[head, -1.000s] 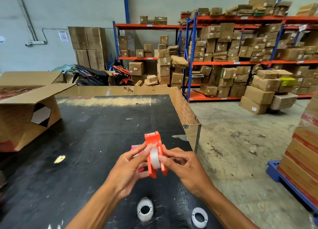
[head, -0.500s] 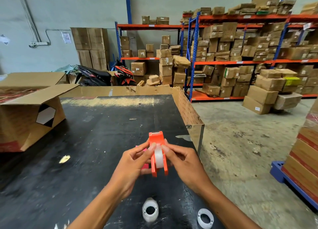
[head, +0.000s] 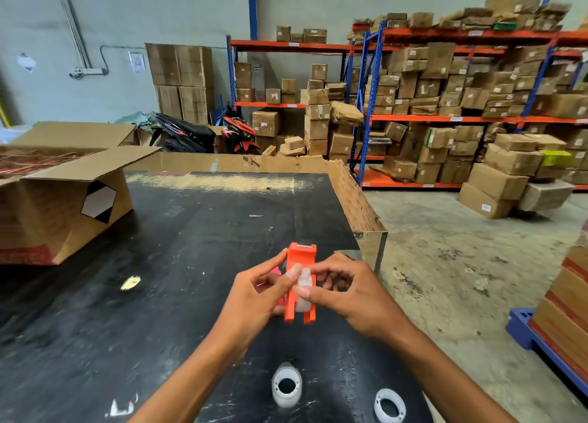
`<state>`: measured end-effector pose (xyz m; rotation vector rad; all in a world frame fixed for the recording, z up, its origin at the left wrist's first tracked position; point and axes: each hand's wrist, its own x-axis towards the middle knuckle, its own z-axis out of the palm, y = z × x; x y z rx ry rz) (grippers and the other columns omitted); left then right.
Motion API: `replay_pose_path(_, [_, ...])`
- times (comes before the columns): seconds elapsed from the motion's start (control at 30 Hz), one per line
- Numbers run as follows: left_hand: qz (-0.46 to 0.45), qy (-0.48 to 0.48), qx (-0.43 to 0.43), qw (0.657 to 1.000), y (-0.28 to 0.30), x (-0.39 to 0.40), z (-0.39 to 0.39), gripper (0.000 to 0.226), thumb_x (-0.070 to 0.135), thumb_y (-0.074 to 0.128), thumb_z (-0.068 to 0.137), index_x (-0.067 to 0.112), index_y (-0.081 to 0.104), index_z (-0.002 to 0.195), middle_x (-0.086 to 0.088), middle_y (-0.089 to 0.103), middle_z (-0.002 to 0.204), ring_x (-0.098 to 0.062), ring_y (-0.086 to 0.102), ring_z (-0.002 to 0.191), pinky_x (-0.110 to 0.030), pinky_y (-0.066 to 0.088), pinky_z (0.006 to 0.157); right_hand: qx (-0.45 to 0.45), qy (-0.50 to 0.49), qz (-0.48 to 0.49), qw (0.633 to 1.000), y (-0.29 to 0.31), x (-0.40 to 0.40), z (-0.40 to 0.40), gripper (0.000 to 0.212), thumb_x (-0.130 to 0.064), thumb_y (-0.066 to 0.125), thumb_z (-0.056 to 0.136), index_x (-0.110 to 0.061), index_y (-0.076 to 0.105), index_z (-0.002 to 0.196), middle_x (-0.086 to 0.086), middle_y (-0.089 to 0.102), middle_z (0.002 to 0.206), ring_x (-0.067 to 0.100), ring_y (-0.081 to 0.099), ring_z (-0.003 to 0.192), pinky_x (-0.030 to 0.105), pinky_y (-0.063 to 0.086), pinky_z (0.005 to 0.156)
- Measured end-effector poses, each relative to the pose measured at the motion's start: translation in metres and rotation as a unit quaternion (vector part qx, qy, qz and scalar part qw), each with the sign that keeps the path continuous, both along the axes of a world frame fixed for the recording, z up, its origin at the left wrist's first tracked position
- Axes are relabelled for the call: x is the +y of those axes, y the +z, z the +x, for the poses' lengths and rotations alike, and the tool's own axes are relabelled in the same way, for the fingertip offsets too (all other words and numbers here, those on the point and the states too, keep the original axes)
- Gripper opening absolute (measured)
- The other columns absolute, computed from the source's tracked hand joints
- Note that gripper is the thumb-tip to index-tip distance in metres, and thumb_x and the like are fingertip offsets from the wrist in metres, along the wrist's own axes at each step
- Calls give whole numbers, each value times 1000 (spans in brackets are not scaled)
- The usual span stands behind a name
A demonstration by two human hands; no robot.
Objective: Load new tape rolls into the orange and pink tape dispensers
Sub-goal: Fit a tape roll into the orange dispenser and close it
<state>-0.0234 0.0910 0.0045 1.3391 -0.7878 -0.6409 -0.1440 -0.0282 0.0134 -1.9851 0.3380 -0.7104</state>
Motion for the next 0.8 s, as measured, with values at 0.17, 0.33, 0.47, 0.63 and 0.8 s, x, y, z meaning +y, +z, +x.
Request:
replay_pose_path(0.17, [6, 2, -8, 1000, 2, 1, 0, 52, 38, 66, 76, 27, 59, 126, -32, 62, 108, -24, 69, 85, -29, 57, 64, -28, 17, 28, 999, 14, -1, 0, 5, -19, 78, 74, -17, 75, 77, 6, 68, 82, 13, 60, 70, 23, 48, 67])
replay_pose_path(0.33, [8, -27, -23, 999, 10, 1, -3, 46, 45, 66, 72, 38, 64, 118, -37, 55, 104, -23, 58, 75, -44, 47, 69, -81, -41, -28, 995, 34, -9, 2, 7, -14, 75, 75, -10, 76, 81, 17, 65, 88, 28, 60, 75, 37, 48, 68])
replay_pose_path(0.47, [20, -41, -29, 999, 16, 4, -6, 45, 49, 64, 71, 43, 64, 115, -31, 60, 106, -22, 57, 72, -42, 46, 67, -60, -47, -40, 996, 47, -22, 6, 14, -18, 74, 77, -7, 76, 85, 12, 71, 92, 21, 67, 84, 33, 55, 76])
replay_pose_path(0.63, [30, -51, -30, 998, 23, 3, -10, 50, 47, 65, 69, 38, 62, 118, -22, 67, 92, -10, 65, 63, -23, 53, 57, -43, -52, -21, 998, 45, -24, 13, 15, -17, 72, 79, -7, 76, 89, 11, 75, 85, 20, 72, 80, 35, 60, 75])
replay_pose_path(0.8, [52, -45, -56, 996, 16, 1, -4, 50, 18, 72, 77, 34, 59, 123, -14, 63, 87, -9, 62, 63, -21, 52, 55, -6, -46, -29, 999, 46, -24, 15, 15, -20, 72, 79, -7, 76, 85, 9, 75, 80, 11, 70, 73, 24, 58, 66])
